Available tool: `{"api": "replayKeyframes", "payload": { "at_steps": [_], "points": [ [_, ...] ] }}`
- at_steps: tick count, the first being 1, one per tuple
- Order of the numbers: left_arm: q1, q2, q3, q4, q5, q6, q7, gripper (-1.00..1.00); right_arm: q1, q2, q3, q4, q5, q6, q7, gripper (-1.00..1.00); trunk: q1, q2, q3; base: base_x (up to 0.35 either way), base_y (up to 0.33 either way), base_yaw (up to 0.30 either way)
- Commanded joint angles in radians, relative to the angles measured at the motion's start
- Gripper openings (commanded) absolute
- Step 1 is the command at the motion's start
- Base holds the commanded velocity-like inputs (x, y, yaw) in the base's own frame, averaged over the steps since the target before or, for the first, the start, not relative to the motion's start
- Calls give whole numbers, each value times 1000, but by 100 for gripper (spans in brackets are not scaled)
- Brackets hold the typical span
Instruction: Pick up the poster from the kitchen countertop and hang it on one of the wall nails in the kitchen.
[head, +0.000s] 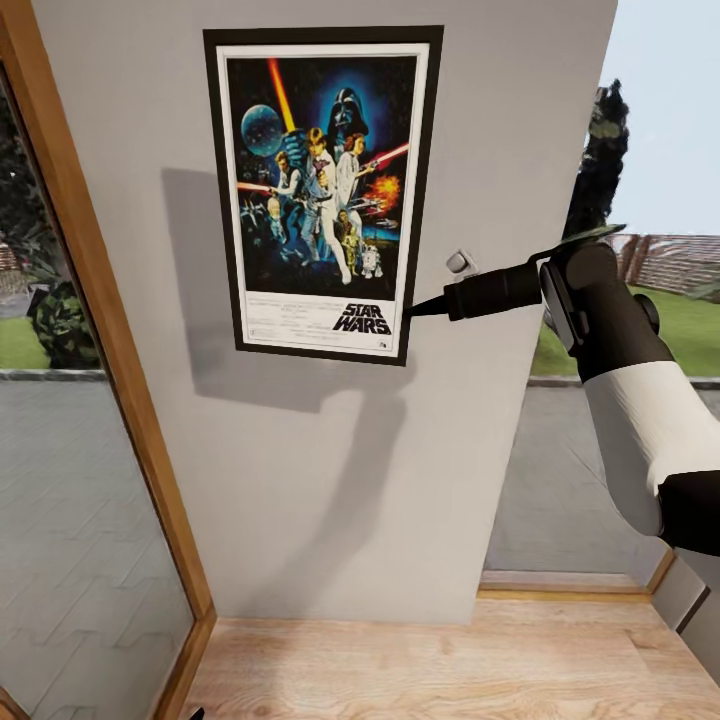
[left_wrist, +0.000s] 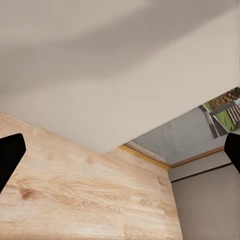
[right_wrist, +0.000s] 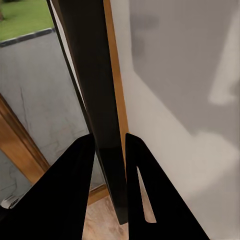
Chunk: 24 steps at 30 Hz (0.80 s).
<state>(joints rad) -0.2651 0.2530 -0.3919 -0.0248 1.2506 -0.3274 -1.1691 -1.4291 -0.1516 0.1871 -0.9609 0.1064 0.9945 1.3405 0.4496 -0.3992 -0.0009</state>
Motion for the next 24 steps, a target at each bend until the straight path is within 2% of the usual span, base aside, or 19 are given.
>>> {"api": "replayKeyframes", "payload": {
  "at_steps": [1,5,11,24],
  "points": [
    [0,0,-8,0,7,-5,-1,100,-1,0,0,-1,9,9,11,-100,0,-1,0,9,1,0],
    [0,0,-8,0,7,-5,-1,100,-1,0,0,-1,10,9,11,-100,0,-1,0,103,1,0],
    [0,0,-8,0,7,-5,-1,100,-1,0,1,-1,10,9,11,-100,0,-1,0,257,0,0],
    [0,0,-8,0,7,-5,-1,100,-1,0,2,-1,10,9,11,-100,0,-1,0,88,0,0]
  ]
}}
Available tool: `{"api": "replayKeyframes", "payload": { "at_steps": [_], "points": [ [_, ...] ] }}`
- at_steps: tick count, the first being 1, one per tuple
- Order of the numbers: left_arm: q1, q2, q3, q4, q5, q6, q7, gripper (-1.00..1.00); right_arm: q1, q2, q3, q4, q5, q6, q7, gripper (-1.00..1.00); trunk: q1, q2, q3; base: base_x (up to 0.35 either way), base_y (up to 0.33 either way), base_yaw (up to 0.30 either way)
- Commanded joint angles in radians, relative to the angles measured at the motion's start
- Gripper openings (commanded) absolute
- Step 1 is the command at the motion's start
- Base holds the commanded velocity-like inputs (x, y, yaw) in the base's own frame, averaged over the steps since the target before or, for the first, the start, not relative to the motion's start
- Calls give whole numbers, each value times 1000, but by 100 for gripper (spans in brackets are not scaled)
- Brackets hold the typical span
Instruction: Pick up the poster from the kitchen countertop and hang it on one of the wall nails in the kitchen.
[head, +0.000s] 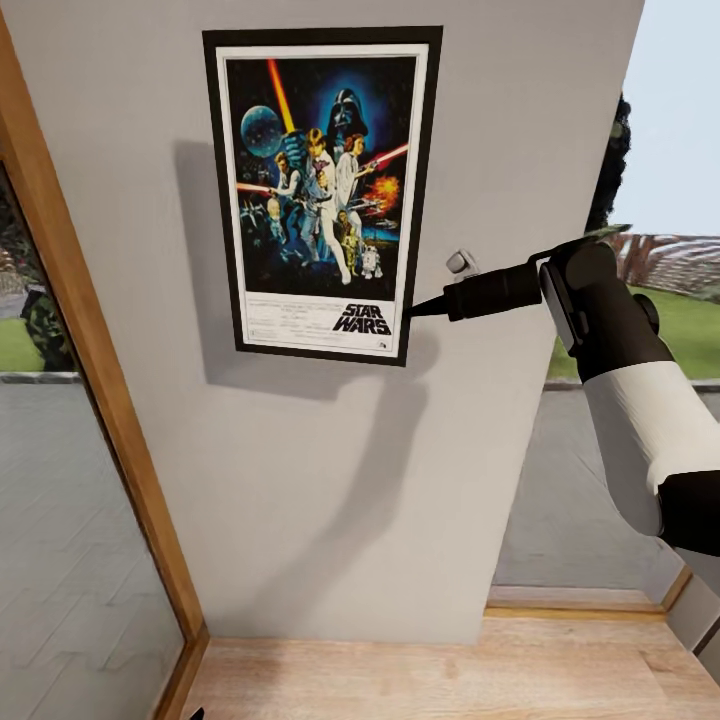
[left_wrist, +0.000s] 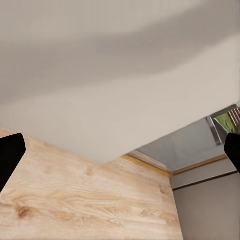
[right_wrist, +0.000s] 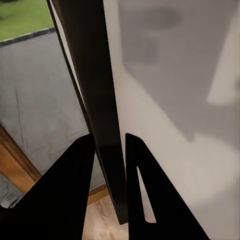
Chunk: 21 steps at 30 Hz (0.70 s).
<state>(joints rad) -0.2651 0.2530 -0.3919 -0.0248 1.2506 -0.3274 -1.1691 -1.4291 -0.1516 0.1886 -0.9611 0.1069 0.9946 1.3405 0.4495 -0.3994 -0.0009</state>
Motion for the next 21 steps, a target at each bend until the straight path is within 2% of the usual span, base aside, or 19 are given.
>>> {"api": "replayKeyframes", "payload": {
  "at_steps": [1,6,21],
  "points": [
    [0,0,-8,0,7,-5,-1,100,-1,0,0,-1,10,9,11,-100,1,-1,0,108,0,0],
    [0,1,-8,0,7,-5,-1,100,-1,0,0,-1,10,9,11,-100,1,-1,0,192,0,0],
    [0,2,-8,0,7,-5,-1,100,-1,1,0,-1,10,9,9,-100,1,-1,0,9,0,0]
  ]
}}
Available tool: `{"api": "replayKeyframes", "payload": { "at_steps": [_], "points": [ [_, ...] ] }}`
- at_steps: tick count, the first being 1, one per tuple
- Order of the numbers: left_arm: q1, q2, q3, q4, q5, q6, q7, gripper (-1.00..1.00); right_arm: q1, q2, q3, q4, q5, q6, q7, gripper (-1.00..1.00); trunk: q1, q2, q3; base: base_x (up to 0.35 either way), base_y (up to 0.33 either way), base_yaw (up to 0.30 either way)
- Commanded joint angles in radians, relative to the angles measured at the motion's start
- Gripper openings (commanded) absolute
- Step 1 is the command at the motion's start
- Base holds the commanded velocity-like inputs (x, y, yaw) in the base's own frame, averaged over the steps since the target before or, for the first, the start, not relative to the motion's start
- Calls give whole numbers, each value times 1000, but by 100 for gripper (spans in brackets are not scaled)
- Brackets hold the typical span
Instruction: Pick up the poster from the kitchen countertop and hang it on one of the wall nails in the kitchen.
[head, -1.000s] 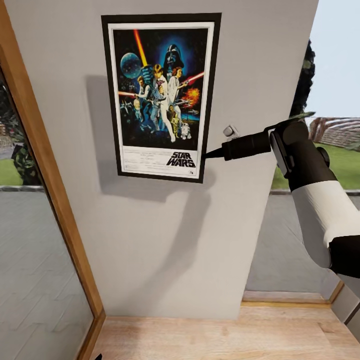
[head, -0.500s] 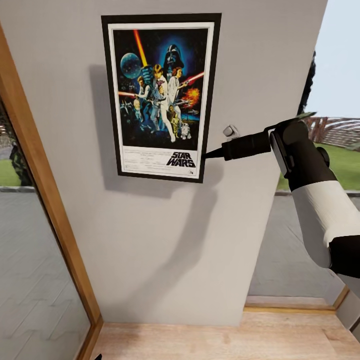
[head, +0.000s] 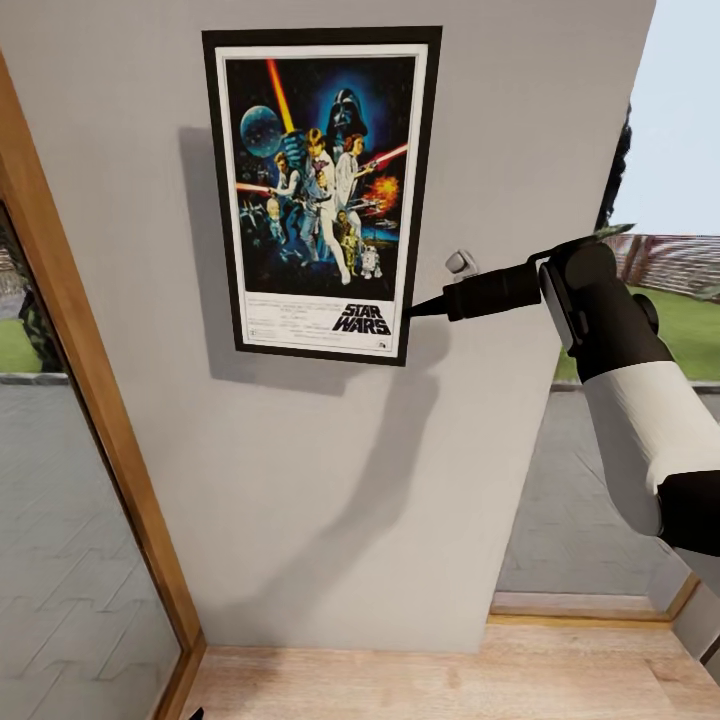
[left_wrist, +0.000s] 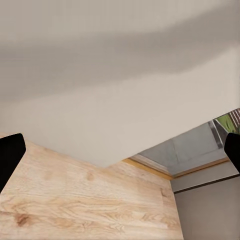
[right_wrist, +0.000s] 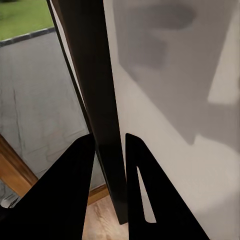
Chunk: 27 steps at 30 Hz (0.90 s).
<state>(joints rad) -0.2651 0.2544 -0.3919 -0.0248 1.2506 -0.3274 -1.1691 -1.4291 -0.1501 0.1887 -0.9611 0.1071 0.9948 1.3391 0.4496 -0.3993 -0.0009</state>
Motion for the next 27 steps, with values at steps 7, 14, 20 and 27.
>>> {"api": "replayKeyframes", "payload": {
  "at_steps": [7,14,20,27],
  "points": [
    [0,0,-8,0,7,-5,-1,100,0,0,0,-1,9,9,11,-100,0,-1,0,0,0,0],
    [0,0,-8,0,7,-5,-1,100,-1,0,-1,-4,8,8,11,-100,0,-1,0,0,0,0],
    [0,0,-8,0,7,-5,-1,100,0,0,-2,-26,8,9,11,-100,0,-1,0,0,0,0],
    [0,0,-8,0,7,-5,-1,100,0,0,-2,-29,8,9,11,-100,0,-1,0,0,0,0]
  ]
}}
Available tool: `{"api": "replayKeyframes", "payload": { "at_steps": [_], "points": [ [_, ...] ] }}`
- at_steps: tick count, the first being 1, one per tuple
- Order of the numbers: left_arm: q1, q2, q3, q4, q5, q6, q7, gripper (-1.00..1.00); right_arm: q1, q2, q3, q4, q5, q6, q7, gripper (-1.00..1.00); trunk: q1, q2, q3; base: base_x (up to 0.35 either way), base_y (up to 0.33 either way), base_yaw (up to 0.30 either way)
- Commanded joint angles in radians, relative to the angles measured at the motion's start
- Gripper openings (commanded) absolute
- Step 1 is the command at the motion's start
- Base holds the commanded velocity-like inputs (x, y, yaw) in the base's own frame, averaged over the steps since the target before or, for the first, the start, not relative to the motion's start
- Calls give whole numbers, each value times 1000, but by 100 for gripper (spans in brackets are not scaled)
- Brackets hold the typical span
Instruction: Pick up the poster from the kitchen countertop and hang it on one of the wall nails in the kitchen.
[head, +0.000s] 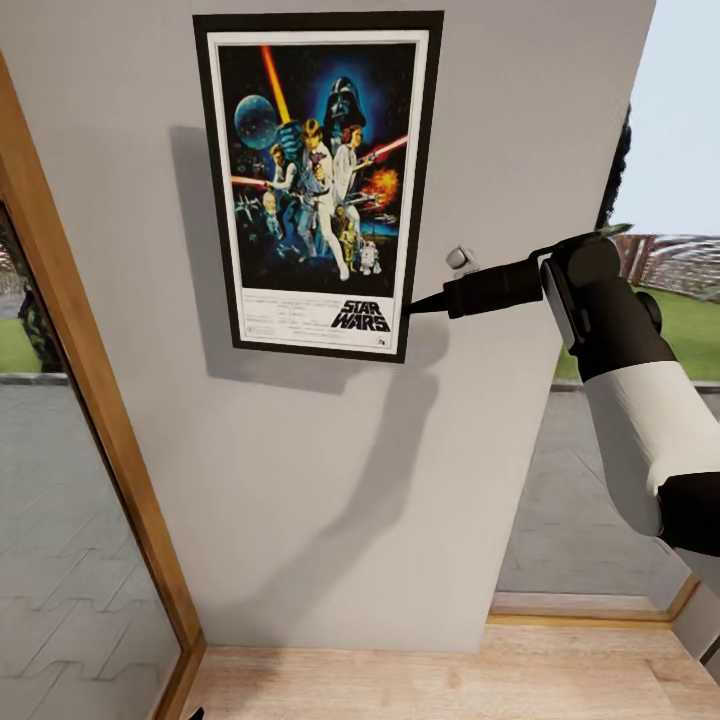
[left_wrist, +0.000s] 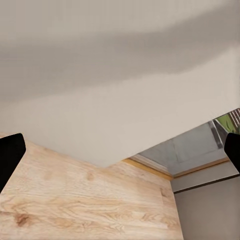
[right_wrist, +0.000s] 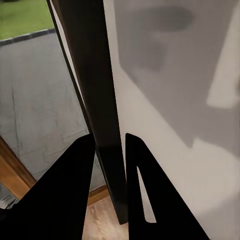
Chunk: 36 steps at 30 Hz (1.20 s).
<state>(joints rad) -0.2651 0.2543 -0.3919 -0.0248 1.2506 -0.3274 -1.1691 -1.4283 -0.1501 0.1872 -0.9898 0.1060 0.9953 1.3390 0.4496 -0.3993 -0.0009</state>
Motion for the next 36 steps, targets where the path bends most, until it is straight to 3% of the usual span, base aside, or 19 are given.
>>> {"api": "replayKeyframes", "payload": {
  "at_steps": [1,24,36],
  "points": [
    [0,0,-8,0,7,-5,-1,100,0,0,0,-1,9,9,11,-100,0,-1,0,0,0,0],
    [0,0,-8,0,7,-4,-1,100,0,0,0,-1,11,9,11,-100,0,-1,0,144,0,0],
    [0,0,-8,0,7,-4,-1,100,0,0,1,-1,11,8,11,-100,0,-1,0,48,0,0]
  ]
}}
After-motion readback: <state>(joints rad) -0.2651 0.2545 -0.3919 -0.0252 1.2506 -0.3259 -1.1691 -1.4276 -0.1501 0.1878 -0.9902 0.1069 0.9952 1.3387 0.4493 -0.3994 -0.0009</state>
